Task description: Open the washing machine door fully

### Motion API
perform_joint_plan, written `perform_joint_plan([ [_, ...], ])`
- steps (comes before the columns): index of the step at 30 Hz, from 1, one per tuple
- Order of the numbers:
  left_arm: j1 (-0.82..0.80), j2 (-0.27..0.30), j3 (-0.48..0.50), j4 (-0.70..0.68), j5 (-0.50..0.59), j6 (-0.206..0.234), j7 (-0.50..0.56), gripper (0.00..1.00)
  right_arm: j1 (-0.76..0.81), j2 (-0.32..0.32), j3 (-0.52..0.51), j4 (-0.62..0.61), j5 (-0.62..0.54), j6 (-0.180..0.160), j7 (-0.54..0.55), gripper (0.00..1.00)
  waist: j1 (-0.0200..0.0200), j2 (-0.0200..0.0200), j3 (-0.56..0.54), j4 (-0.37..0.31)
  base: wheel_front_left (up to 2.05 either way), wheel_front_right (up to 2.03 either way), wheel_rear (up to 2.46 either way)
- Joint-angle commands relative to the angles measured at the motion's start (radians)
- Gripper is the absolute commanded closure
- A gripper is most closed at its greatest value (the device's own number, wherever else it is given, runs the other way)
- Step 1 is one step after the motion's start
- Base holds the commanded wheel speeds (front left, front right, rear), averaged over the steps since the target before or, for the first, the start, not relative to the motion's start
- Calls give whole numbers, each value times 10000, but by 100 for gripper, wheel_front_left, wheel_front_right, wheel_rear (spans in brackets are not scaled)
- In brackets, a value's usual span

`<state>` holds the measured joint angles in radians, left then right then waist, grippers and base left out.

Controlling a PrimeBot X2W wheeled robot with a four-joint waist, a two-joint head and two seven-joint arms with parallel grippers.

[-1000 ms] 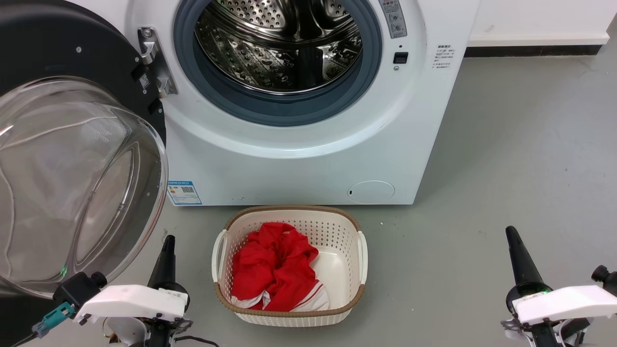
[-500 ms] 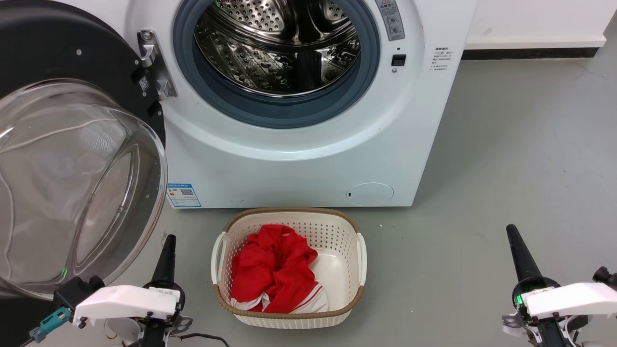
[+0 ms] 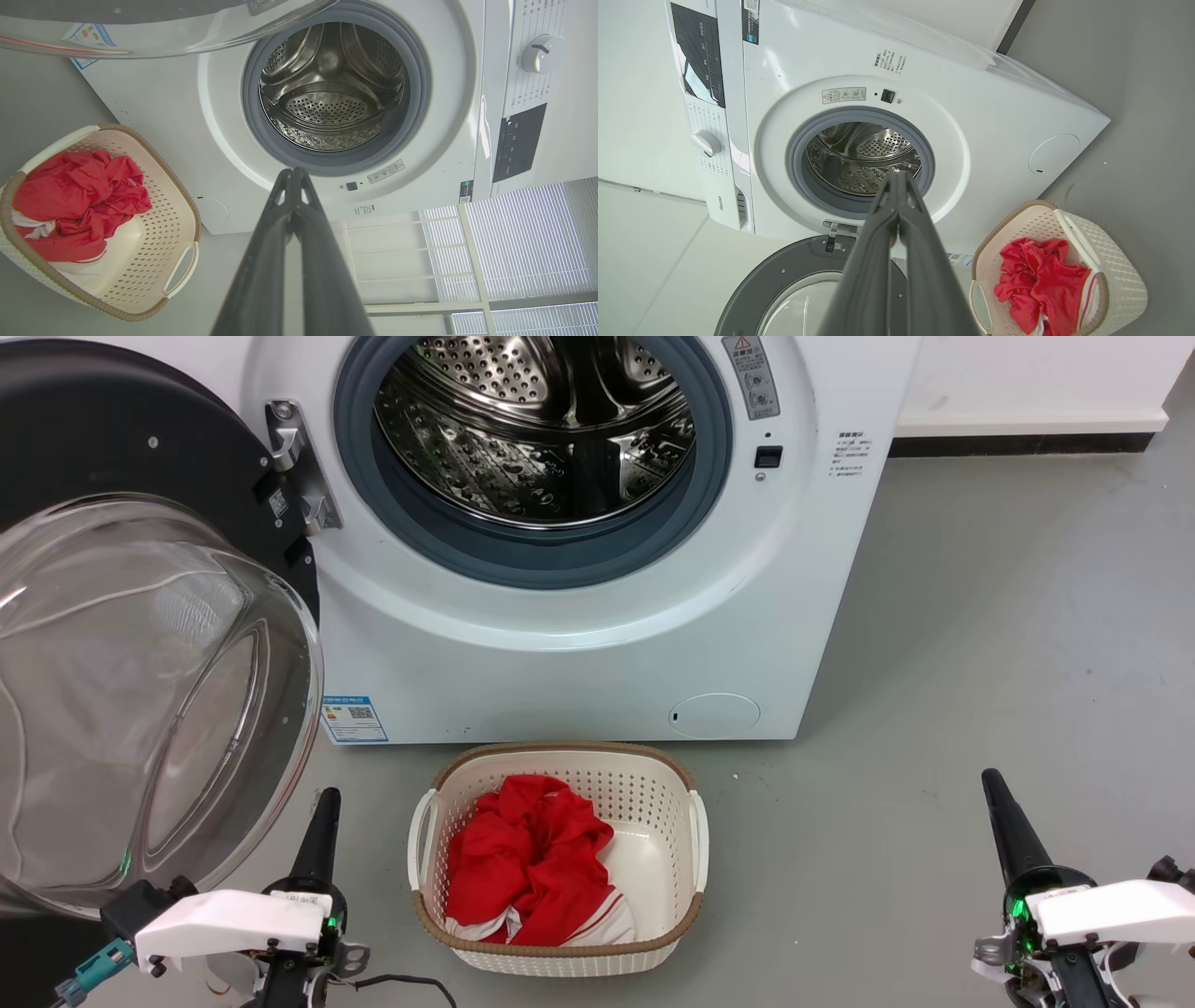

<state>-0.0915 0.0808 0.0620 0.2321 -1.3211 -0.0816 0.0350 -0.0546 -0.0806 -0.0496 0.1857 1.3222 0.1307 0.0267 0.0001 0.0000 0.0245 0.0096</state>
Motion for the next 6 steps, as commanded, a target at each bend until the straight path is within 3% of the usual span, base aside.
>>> perform_joint_plan([
  [1,-181,-33,45,-17,-175,-100,60,100,-216,-47,-24,-20,207,1,27,100,-1,0,-4,-2,0,0,0],
  [6,-194,-78,124,7,-575,-161,169,100,-273,-38,-58,72,651,1,101,100,-1,0,-31,-14,0,0,0],
])
